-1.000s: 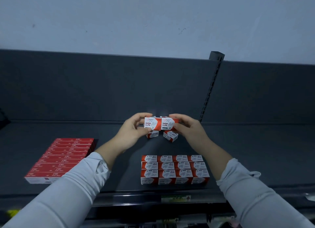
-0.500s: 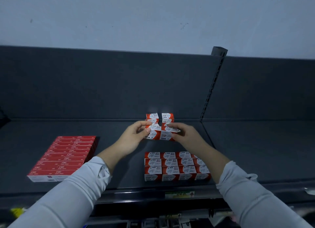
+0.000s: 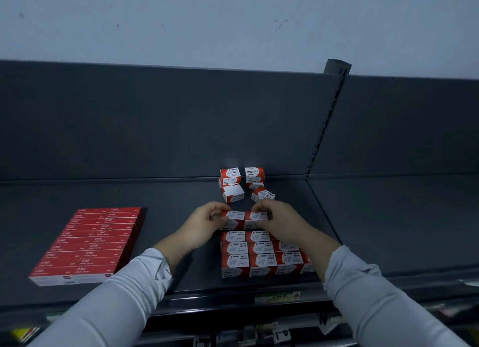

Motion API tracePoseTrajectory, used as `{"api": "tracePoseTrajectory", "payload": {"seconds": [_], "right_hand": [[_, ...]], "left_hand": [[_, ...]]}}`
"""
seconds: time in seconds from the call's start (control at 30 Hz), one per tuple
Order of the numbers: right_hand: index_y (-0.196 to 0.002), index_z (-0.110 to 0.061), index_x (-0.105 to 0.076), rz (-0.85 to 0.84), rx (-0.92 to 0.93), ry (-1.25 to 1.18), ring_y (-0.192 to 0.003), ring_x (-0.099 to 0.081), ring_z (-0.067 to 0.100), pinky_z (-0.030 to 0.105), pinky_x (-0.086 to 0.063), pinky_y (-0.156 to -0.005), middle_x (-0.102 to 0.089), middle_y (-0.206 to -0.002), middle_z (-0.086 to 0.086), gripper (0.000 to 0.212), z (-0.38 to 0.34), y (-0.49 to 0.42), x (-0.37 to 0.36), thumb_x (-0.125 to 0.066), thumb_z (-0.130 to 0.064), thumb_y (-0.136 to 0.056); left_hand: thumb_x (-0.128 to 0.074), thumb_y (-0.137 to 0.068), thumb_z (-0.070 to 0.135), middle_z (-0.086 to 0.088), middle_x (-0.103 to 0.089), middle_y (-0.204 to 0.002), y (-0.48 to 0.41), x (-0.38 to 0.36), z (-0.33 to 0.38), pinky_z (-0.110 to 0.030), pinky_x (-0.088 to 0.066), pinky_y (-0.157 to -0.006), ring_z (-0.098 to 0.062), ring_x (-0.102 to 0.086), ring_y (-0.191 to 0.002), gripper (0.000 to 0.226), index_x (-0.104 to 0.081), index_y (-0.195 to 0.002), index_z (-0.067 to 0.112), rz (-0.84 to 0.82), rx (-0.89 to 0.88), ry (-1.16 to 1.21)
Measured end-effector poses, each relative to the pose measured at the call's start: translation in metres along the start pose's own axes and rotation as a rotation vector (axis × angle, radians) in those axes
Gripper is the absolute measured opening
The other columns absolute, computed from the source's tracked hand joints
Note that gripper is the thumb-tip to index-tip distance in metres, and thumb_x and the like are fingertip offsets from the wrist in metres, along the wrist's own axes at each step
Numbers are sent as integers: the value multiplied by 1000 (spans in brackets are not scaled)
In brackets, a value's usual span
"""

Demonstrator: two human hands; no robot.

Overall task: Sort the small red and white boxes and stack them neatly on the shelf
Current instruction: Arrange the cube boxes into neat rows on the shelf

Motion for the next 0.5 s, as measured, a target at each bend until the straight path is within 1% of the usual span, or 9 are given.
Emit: {"api": "tracePoseTrajectory", "payload": {"seconds": [0.07, 0.13, 0.17, 0.23, 0.3, 0.37, 0.43, 0.5], "right_hand": [[-119, -39, -58, -42, -28, 38, -119, -55, 15, 39, -51, -99, -59, -127, -10, 31, 2, -3, -4, -66, -32, -91], [-124, -39, -56, -81, -55, 64, -122, -53, 16, 41, -50, -101, -56, -132, -9, 34, 3, -4, -5, -63, -32, -91], [-124, -40, -55, -92, -59, 65, -122, -52, 17, 41, -49, -100, -56, -132, -9, 34, 4, -5, -5, -61, -33, -91], [-125, -43, -55, -107, -57, 64, -123, -50, 19, 44, -49, -101, -56, -132, -10, 35, 5, -5, -4, -58, -39, -90], [-124, -49, -53, -136, -61, 76, -125, -48, 22, 46, -48, -101, -56, -132, -11, 40, 5, -5, -4, -53, -51, -84], [-121, -54, -51, -174, -61, 88, -122, -49, 23, 46, -49, -98, -57, -128, -13, 50, 6, -5, -5, -50, -67, -73], [-120, -54, -52, -203, -52, 77, -118, -52, 19, 43, -54, -92, -58, -122, -15, 60, 7, -4, -3, -54, -74, -64], [-121, -49, -55, -222, -34, 63, -111, -57, 12, 38, -56, -90, -61, -117, -17, 57, 5, 0, 0, -66, -66, -68]], "left_hand": [[-64, -91, 10, -1, -68, -108, -2, 0, -5, -24, -55, -83, -16, -67, -101, 23, -59, -112, 17, -5, 20, -71], [-67, -90, 15, 1, -67, -109, -3, -1, -8, -31, -55, -89, -15, -66, -103, 24, -59, -111, 21, -19, 27, -119], [-67, -90, 16, 1, -67, -110, -3, -1, -9, -32, -55, -90, -14, -65, -104, 24, -60, -112, 22, -28, 22, -129], [-66, -91, 17, 2, -68, -111, -1, -2, -8, -31, -55, -90, -11, -66, -103, 23, -61, -112, 25, -53, 6, -137], [-64, -92, 19, 3, -69, -109, 0, -4, -6, -29, -55, -88, -10, -67, -100, 21, -63, -112, 26, -79, -2, -131], [-63, -93, 20, 4, -70, -110, 2, -4, -5, -29, -55, -91, -9, -67, -100, 23, -63, -115, 26, -94, -5, -137], [-65, -92, 22, 5, -70, -112, 3, -3, -5, -32, -55, -92, -9, -68, -101, 33, -61, -124, 23, -120, 4, -155], [-70, -88, 27, 6, -71, -112, 4, -3, -7, -33, -55, -92, -8, -69, -100, 43, -59, -130, 22, -159, 6, -186]]}}
Point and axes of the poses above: each hand's wrist, its own y-axis away from the middle knuckle, its own x-axis out of the back of the hand, z = x × y, the point moved 3 cm from there along -y, towards the middle knuckle
